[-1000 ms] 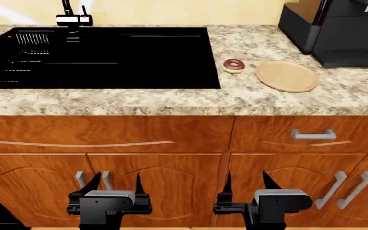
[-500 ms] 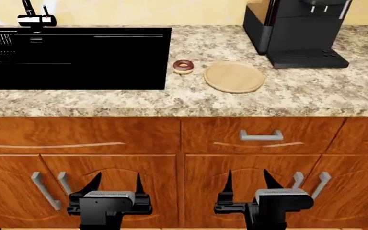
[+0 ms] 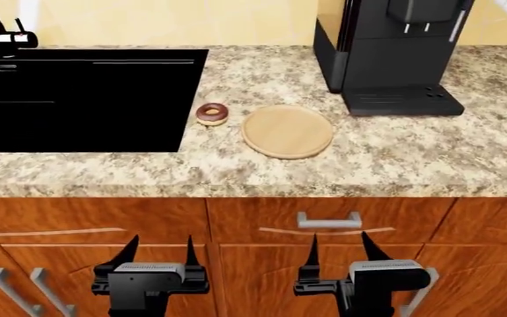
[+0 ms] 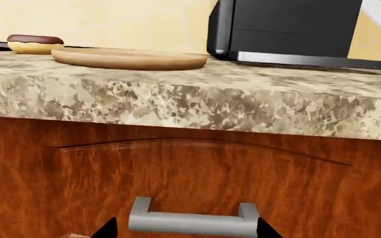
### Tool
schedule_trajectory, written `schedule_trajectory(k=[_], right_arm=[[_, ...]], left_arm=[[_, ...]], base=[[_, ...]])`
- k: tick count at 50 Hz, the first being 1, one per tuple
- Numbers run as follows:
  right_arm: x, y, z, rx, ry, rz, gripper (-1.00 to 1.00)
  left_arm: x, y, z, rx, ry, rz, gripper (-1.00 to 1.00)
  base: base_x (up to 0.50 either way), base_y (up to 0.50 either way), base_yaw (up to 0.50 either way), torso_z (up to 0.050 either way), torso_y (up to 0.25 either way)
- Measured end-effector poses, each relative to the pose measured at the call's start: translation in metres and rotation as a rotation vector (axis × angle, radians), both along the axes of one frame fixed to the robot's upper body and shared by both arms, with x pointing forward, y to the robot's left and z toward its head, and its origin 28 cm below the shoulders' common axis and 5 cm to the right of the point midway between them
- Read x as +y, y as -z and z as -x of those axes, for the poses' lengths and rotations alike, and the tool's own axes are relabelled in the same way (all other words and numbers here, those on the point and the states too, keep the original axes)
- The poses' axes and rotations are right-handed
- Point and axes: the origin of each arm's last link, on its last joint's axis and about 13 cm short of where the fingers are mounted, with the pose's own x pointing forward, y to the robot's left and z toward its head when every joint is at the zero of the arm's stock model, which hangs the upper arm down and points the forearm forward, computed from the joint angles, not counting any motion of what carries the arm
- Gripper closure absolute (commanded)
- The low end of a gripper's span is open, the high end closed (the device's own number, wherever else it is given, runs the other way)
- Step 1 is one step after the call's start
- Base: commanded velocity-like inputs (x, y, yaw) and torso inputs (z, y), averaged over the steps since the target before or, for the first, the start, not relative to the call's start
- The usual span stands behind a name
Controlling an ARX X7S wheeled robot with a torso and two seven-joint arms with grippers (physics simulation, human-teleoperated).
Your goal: Place the pastries on the plates.
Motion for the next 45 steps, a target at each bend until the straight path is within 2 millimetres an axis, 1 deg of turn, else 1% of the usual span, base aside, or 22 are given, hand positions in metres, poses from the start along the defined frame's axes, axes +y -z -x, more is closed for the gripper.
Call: schedule_trajectory(k=[36,45], right_arm=[[0.0004,0.0007,-0.0006,0.017,0.014,0.006,-1.00],[0.0003,0.0004,-0.0004,0.015,0.017,0.002,-1.00]], left_arm=[[0.0016,-0.0028,0.0027,-0.040,0.014,-0.013,-1.00],[0.0017,-0.0050,0.0031,-0.052,0.008,-0.002,-1.00]], base=[[0.01,0.00,0.00,0.050,0.000],[0.00,0.00,0.00,0.000,0.000]])
